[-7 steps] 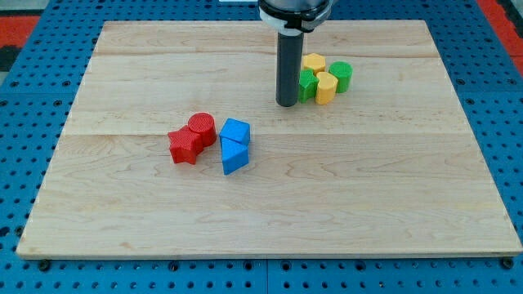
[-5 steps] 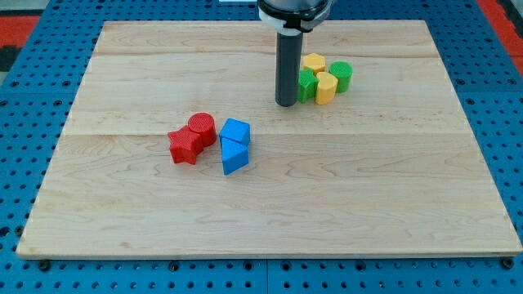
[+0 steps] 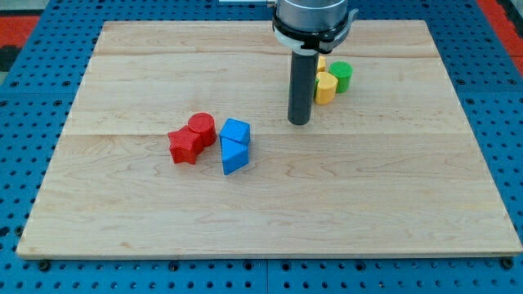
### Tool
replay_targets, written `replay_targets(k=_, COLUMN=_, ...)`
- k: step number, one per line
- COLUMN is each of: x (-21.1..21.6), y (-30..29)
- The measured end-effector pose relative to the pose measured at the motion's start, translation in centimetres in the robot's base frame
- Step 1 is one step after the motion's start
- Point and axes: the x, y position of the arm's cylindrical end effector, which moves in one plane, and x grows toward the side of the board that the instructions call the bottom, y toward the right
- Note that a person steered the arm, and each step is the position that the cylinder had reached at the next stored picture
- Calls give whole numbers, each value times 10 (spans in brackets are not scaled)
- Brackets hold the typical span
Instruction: Place your hand at the center right of the board
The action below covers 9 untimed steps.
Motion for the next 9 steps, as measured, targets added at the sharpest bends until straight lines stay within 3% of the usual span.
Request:
replay_targets(k=2, x=5, y=8)
replay_targets(k=6, x=6, y=129)
replay_targets(k=9, x=4, y=157)
